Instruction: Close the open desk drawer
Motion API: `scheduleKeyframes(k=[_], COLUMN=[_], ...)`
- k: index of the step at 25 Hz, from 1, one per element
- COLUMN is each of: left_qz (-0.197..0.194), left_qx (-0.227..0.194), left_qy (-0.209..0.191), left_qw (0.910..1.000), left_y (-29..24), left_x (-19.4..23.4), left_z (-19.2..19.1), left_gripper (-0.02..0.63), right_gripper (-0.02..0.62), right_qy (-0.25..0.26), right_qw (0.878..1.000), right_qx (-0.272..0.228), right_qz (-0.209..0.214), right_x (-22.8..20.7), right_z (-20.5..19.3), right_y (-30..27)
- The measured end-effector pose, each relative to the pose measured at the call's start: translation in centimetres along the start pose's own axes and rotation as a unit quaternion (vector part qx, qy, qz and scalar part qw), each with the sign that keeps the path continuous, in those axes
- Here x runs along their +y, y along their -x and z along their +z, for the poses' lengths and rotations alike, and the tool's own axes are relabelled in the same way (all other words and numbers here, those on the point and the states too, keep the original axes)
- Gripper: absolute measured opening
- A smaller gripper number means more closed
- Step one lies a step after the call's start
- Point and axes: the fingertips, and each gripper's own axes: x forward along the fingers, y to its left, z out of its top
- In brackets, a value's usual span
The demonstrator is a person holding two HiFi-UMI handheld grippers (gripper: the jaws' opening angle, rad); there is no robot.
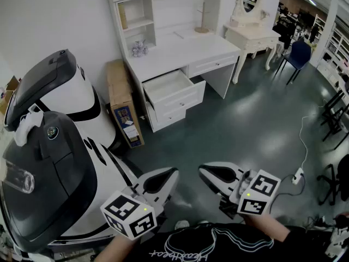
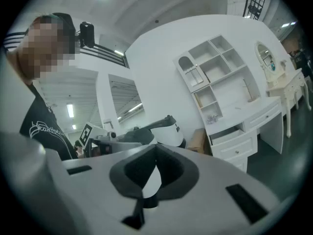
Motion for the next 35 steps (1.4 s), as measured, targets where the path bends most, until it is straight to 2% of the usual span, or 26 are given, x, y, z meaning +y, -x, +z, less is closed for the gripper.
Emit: scheduleKeyframes(k=[10, 21, 29, 35], left_qz=[0.000, -0.001, 0.009, 0.027], left_qx=[0.003, 0.008, 0.025, 0.038], left_qy=[0.001, 0.010, 0.019, 0.039], left_qw=[1.0000, 0.9999, 0.9995, 0.9981], left_y=[1.0, -1.8, -6.9, -12.7], left_x=[3.0, 6.5, 9.6, 14.4], left_z=[0.2, -0.3, 0.4, 2.0], left_gripper=[0.005, 0.005, 0.005, 0.005], right_gripper=[0.006, 0.006, 0.006, 0.006], right_qy=[-0.005, -0.014, -0.038, -0.057], right_qw=[1.000, 1.000, 0.999, 0.998], right_qx=[0.001, 0.005, 0.005, 0.018], right_qz=[-0.011, -0.025, -0.019, -0.015], right_x=[-0.1, -3.9, -9.9, -17.1], right_z=[-0.9, -1.6, -0.6, 1.3], right_y=[-3.1, -4.7, -6.4, -8.8])
